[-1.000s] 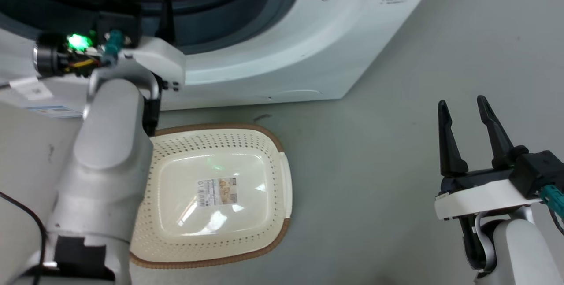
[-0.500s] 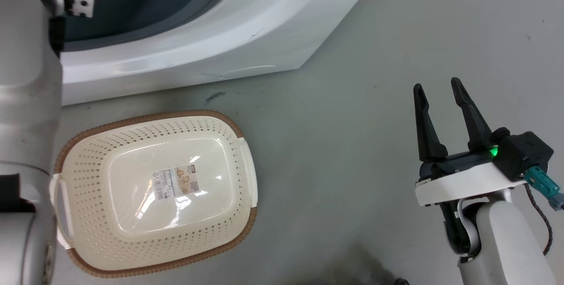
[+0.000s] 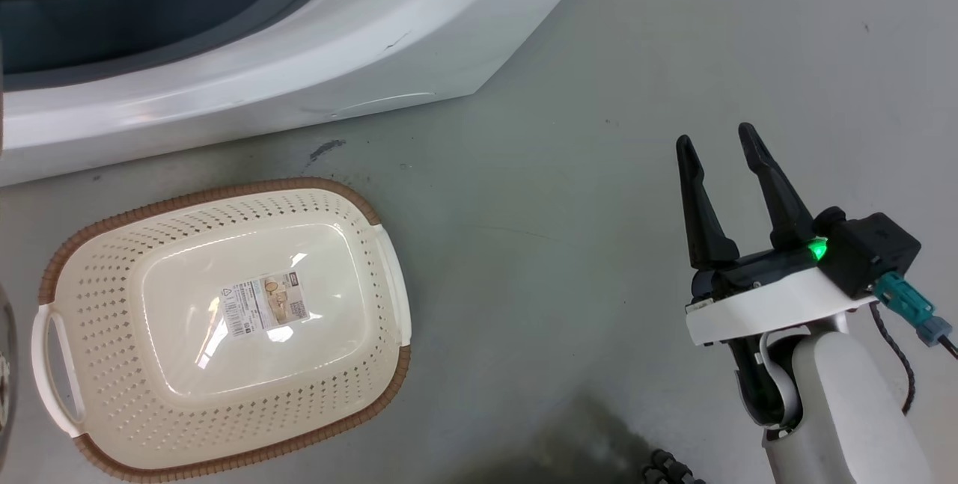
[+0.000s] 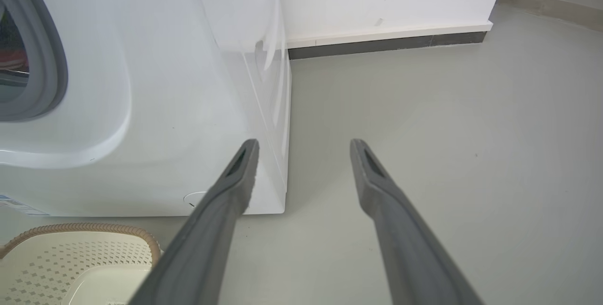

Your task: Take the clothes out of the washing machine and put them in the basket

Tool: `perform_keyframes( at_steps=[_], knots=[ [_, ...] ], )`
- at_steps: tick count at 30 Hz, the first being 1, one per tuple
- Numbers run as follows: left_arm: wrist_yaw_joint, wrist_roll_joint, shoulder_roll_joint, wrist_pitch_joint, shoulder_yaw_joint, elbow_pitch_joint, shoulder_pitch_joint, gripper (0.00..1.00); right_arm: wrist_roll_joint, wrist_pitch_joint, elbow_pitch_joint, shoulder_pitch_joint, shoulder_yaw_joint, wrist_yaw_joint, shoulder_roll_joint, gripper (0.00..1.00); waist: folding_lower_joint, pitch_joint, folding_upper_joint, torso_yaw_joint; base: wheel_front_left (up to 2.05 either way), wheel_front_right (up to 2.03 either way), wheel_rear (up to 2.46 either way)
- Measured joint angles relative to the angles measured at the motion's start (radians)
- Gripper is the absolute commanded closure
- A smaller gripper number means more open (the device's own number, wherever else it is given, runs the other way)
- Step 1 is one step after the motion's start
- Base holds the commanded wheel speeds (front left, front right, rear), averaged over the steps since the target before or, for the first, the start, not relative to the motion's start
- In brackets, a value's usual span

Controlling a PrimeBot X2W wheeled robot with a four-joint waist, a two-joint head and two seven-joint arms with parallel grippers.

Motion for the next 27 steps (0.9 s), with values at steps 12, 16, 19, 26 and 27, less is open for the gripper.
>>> perform_keyframes(
  at_steps=[12,16,19,26,27],
  knots=[
    [0.021,-0.045,-0.022,0.374,0.008,0.053,-0.065,1.00,0.033,0.000,0.007,-0.015,0.027,0.000,0.000,0.00,-0.0001,0.017,0.0000,-0.025,0.00,0.00,0.00],
    [0.043,-0.055,-0.019,0.315,0.006,0.016,-0.019,1.00,0.041,0.000,0.011,-0.016,0.029,0.000,0.000,0.00,-0.0001,0.012,0.0000,-0.027,0.00,0.00,0.00],
    [0.059,-0.059,-0.011,0.245,0.003,-0.017,0.022,1.00,0.042,0.000,0.015,-0.016,0.028,0.000,0.000,0.00,-0.0001,0.002,0.0000,-0.025,0.00,0.00,0.00],
    [0.116,-0.095,-0.014,-0.033,0.020,-0.120,0.126,1.00,0.025,0.000,0.031,-0.015,0.013,0.000,0.001,0.00,-0.0001,-0.053,0.0000,-0.012,0.00,0.00,0.00],
    [0.119,-0.103,-0.018,-0.077,0.023,-0.128,0.146,1.00,0.021,0.000,0.033,-0.014,0.007,0.000,0.000,0.00,-0.0001,-0.064,0.0000,-0.009,0.00,0.00,0.00]
  ],
)
